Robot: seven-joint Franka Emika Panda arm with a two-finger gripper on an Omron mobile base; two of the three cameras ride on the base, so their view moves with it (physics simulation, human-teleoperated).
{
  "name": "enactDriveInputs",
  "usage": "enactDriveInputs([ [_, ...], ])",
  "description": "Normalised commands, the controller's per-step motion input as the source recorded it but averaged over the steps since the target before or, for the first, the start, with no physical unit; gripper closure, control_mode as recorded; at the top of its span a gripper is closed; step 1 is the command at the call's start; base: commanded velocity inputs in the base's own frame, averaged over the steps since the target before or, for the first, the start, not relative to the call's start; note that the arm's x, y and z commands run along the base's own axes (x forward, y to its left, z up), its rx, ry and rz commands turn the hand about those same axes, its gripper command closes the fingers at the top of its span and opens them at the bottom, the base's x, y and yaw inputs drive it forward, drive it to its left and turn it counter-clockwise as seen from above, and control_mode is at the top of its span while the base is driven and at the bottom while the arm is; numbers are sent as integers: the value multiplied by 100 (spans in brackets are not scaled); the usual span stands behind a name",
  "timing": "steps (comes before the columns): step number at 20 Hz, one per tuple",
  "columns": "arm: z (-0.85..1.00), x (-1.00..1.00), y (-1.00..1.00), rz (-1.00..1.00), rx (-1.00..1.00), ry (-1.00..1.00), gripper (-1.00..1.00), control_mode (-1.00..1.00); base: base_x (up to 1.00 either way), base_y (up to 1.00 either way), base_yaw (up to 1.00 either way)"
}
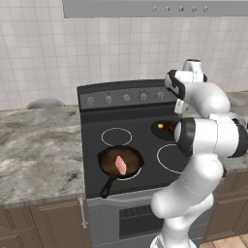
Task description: Place one of the steaks on the plate and the other in the bowl. Then place the bowl in the fridge.
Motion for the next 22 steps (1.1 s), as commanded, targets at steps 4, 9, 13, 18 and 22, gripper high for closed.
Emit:
enactDriveInputs([
  [4,-34,91,6,17,-3,8,-100,-100,0,0,0],
  [9,-39,68,0,11,-1,0,-100,-100,0,0,0],
  [13,-29,48,0,1,0,2,-100,-100,0,0,0],
  [18,-25,59,0,0,-3,3,-100,-100,0,0,0],
  [22,-33,39,-1,0,-2,4,-100,-100,0,0,0],
])
